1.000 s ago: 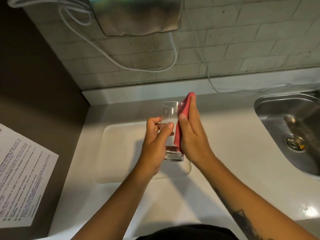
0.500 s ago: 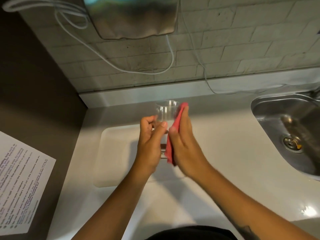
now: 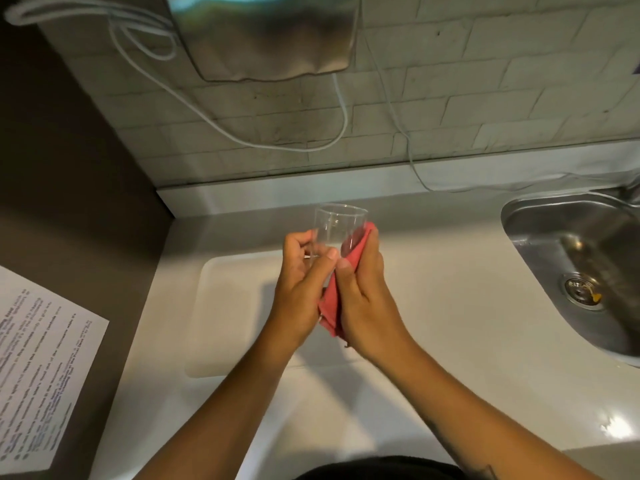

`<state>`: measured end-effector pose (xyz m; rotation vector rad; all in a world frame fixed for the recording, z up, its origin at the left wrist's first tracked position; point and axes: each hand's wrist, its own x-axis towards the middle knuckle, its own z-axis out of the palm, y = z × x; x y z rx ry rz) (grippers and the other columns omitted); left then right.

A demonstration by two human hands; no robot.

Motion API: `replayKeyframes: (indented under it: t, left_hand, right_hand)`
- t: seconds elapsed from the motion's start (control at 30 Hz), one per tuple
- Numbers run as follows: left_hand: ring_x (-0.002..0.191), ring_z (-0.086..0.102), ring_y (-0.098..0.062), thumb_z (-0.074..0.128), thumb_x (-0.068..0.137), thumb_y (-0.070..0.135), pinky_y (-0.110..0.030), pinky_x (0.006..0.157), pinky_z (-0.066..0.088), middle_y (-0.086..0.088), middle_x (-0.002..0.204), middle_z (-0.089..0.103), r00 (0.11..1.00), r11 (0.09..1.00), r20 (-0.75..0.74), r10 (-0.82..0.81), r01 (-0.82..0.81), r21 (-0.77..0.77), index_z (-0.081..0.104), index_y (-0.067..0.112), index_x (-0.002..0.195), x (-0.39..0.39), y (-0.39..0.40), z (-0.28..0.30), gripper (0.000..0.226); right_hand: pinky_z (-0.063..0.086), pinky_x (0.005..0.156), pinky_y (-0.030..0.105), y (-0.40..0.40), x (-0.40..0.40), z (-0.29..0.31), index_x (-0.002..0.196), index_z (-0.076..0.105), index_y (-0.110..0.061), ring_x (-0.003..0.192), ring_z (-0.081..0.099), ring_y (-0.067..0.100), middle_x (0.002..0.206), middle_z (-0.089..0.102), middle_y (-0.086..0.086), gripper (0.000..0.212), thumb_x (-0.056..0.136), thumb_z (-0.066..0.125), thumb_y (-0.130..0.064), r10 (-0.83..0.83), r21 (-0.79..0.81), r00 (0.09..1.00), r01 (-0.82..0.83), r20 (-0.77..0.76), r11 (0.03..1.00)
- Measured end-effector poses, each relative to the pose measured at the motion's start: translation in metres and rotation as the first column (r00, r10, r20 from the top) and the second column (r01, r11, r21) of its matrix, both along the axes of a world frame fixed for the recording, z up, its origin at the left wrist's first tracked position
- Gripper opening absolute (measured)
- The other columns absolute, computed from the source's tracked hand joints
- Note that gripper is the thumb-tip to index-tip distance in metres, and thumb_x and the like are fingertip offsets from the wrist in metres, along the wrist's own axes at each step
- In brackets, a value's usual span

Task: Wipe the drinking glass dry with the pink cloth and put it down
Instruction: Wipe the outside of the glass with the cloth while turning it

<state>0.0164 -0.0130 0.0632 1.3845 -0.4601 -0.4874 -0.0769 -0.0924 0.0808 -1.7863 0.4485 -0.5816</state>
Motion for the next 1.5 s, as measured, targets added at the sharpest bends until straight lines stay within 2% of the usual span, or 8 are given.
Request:
replayKeyframes:
  t: [0.1, 0.33, 0.57, 0.7, 0.83, 1.03, 1.3, 1.5]
  left_hand:
    - [0.101, 0.073, -0.019, 0.071, 0.087, 0.052, -0.035, 0.078, 0.06, -0.001, 0.107, 0.073, 0.996, 1.0, -0.085, -0.002, 0.003, 0.002, 0.062, 0.039, 0.115, -0.007, 0.0, -0.009, 0.031]
    - [0.092, 0.074, -0.012, 0.063, 0.095, 0.041, -0.021, 0.054, 0.057, 0.003, 0.102, 0.077, 0.986, 0.998, -0.163, 0.022, -0.031, -0.053, 0.058, 0.026, 0.117, 0.005, -0.002, 0.01, 0.027]
    - [0.091, 0.075, -0.013, 0.059, 0.098, 0.033, -0.026, 0.057, 0.06, 0.004, 0.097, 0.078, 0.972, 0.99, -0.223, -0.072, 0.042, -0.135, 0.057, 0.022, 0.111, -0.008, -0.002, 0.003, 0.018]
    - [0.098, 0.075, -0.018, 0.057, 0.097, 0.039, -0.028, 0.06, 0.062, -0.003, 0.105, 0.077, 0.988, 0.995, -0.152, 0.017, -0.031, -0.094, 0.055, 0.022, 0.119, 0.005, -0.005, 0.008, 0.028]
    - [0.103, 0.075, -0.014, 0.052, 0.096, 0.059, -0.025, 0.069, 0.059, -0.003, 0.123, 0.071, 0.996, 0.998, -0.076, 0.043, -0.038, 0.056, 0.056, 0.036, 0.117, 0.002, -0.005, 0.006, 0.032]
    - [0.088, 0.073, 0.002, 0.061, 0.1, 0.052, -0.028, 0.076, 0.064, 0.021, 0.11, 0.066, 0.98, 0.978, 0.116, 0.159, -0.172, 0.119, 0.049, 0.039, 0.136, -0.002, -0.004, 0.004, 0.041]
    - [0.106, 0.076, -0.009, 0.072, 0.08, 0.064, -0.032, 0.083, 0.065, 0.008, 0.124, 0.069, 0.997, 0.995, 0.054, 0.059, -0.063, 0.077, 0.049, 0.062, 0.124, -0.007, -0.001, 0.01, 0.05]
    - [0.097, 0.08, -0.014, 0.069, 0.084, 0.053, -0.024, 0.068, 0.062, 0.005, 0.111, 0.08, 0.991, 1.0, -0.132, -0.016, 0.013, -0.023, 0.065, 0.045, 0.117, -0.016, -0.008, 0.007, 0.034]
  right_hand:
    - [0.055, 0.082, 0.017, -0.023, 0.014, 0.01, 0.137, 0.047, -0.038, 0.112, 0.07, 0.016, 0.128, 0.067, -0.001, 0.025, 0.118, 0.034, -0.029, -0.07, 0.13, 0.998, 0.069, 0.004, 0.989]
    - [0.055, 0.101, 0.014, 0.013, -0.014, -0.011, 0.147, 0.018, -0.059, 0.132, 0.058, -0.014, 0.148, 0.046, -0.026, 0.046, 0.115, 0.039, -0.033, 0.119, 0.129, 0.991, -0.126, 0.065, 0.984]
    - [0.05, 0.094, 0.002, -0.023, 0.003, 0.005, 0.168, 0.024, -0.026, 0.12, 0.058, -0.026, 0.147, 0.055, -0.021, 0.054, 0.117, 0.037, -0.038, -0.023, 0.189, 0.999, 0.017, 0.034, 0.982]
    - [0.04, 0.123, 0.019, 0.002, -0.014, -0.015, 0.171, 0.008, -0.039, 0.152, 0.038, -0.013, 0.166, 0.032, -0.029, 0.073, 0.107, 0.043, -0.042, 0.121, 0.184, 0.992, -0.124, 0.03, 0.975]
    - [0.055, 0.097, 0.011, -0.022, -0.011, -0.012, 0.17, 0.014, -0.037, 0.121, 0.061, -0.023, 0.151, 0.043, -0.031, 0.089, 0.09, 0.047, -0.017, 0.234, 0.38, 0.972, -0.227, 0.027, 0.897]
    - [0.052, 0.103, 0.009, -0.022, -0.018, -0.017, 0.172, 0.008, -0.038, 0.13, 0.053, -0.026, 0.172, 0.032, -0.017, 0.082, 0.106, 0.057, -0.034, 0.239, 0.322, 0.971, -0.225, -0.003, 0.92]
    - [0.025, 0.135, 0.031, -0.017, -0.012, -0.012, 0.172, -0.005, -0.028, 0.164, 0.021, -0.001, 0.181, 0.006, -0.018, 0.07, 0.116, 0.038, -0.031, 0.159, 0.054, 0.986, -0.156, -0.043, 0.986]
    - [0.046, 0.125, 0.037, -0.035, 0.015, 0.008, 0.172, 0.016, -0.027, 0.153, 0.049, 0.018, 0.175, 0.036, 0.002, 0.054, 0.119, 0.028, -0.031, -0.031, 0.188, 0.997, 0.017, 0.074, 0.982]
